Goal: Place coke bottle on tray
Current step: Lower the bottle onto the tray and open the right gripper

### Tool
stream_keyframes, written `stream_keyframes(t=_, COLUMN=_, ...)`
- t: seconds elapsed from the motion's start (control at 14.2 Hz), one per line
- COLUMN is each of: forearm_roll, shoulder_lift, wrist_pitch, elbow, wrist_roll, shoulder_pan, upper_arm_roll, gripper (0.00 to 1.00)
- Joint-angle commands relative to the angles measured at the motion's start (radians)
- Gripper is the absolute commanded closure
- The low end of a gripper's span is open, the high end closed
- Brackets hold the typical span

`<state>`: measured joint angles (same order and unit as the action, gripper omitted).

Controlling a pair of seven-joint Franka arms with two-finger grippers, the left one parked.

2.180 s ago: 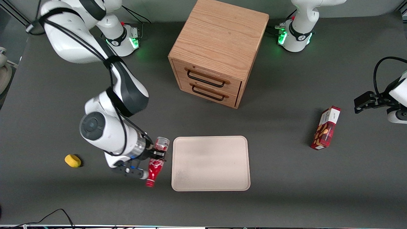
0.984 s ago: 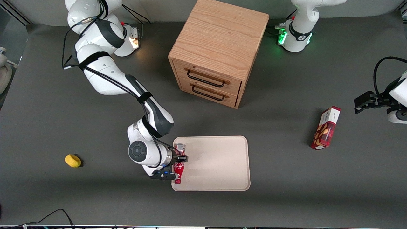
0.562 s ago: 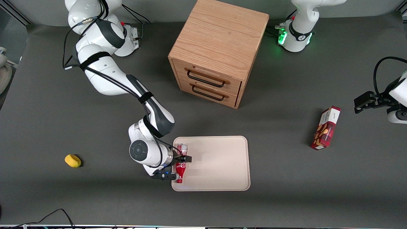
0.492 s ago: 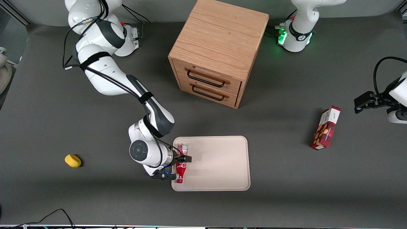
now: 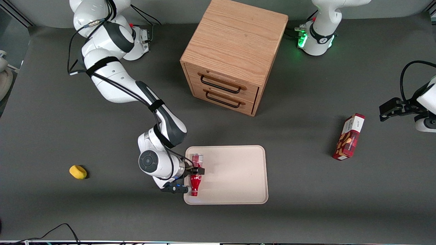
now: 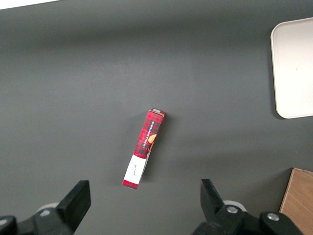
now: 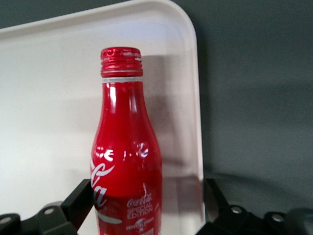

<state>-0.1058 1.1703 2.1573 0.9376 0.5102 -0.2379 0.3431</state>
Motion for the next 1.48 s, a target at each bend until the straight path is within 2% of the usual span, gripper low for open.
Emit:
stream_keyframes(t=0.0, forearm_roll=-0.014, shoulder_lift=0.014, wrist_pitch=0.003, elbow=-0.033, wrist_roll=0.019, shoulder_pan=-0.015, upper_arm_roll=-0.009, gripper=0.0)
stream_keyframes(t=0.98, forearm_roll=-0.006, shoulder_lift=-0.05, wrist_pitch=-0.014, elbow=-0.022, wrist_roll=0.033, shoulder_pan=-0.02, upper_arm_roll=-0.003, gripper=0.0)
stream_keyframes(t=1.2, forearm_roll=-0.005, shoulder_lift=-0.186, wrist_pitch=-0.031, elbow=0.1, wrist_roll=0.03, shoulder_pan=0.023, upper_arm_roll=0.001, gripper=0.0)
stream_keyframes(t=1.41, forearm_roll=-0.003, shoulder_lift=-0.389, wrist_pitch=-0.072, elbow=0.286, wrist_roll=0.028, shoulder_pan=0.1, upper_arm_roll=0.001, gripper=0.0)
